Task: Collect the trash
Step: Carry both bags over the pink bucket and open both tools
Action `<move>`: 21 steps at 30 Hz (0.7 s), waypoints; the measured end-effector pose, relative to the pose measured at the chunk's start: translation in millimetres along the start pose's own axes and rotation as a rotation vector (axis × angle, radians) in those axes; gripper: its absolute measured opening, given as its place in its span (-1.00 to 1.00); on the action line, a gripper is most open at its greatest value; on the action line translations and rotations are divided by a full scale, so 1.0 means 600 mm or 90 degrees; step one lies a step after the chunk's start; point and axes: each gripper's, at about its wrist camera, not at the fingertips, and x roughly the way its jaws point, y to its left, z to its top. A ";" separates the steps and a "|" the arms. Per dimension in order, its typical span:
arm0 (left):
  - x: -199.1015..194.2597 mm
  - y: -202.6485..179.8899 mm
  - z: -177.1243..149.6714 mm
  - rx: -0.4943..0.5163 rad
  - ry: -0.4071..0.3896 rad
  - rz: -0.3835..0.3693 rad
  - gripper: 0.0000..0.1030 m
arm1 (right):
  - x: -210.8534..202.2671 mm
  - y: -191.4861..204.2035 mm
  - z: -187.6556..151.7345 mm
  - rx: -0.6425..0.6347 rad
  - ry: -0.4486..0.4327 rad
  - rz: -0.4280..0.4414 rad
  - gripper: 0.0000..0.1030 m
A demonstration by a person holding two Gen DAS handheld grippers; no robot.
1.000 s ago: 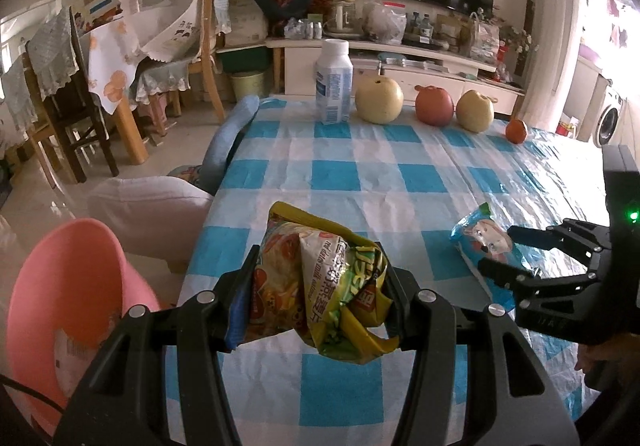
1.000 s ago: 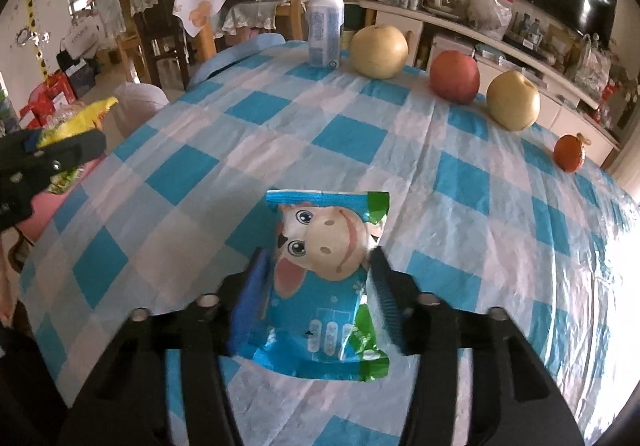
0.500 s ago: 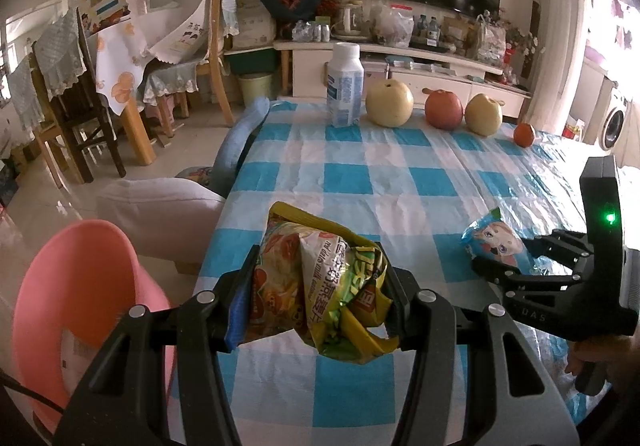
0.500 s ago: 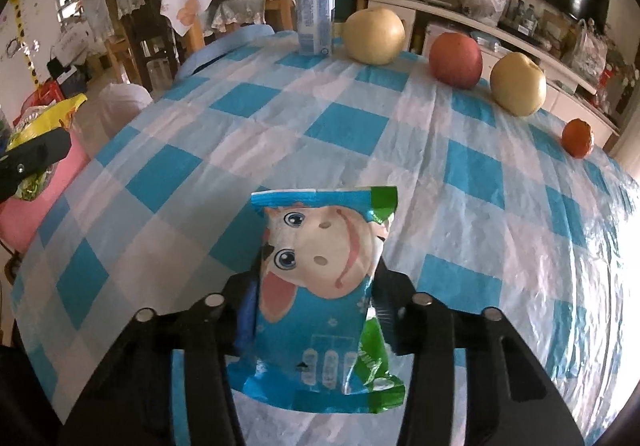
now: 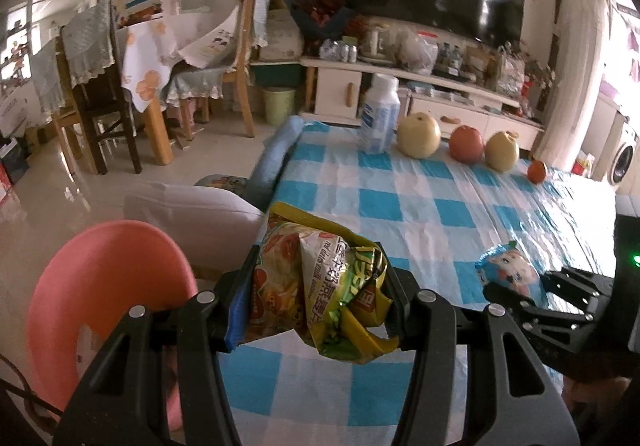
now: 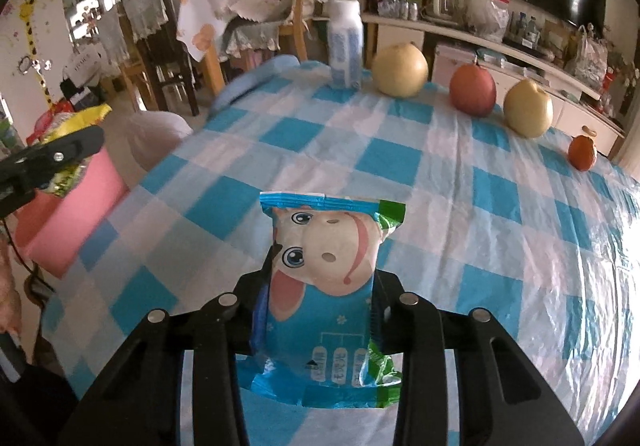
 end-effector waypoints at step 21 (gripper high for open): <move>-0.022 0.147 0.015 -0.100 -0.019 0.138 0.06 | -0.032 0.187 0.049 -0.036 -0.011 0.116 -0.24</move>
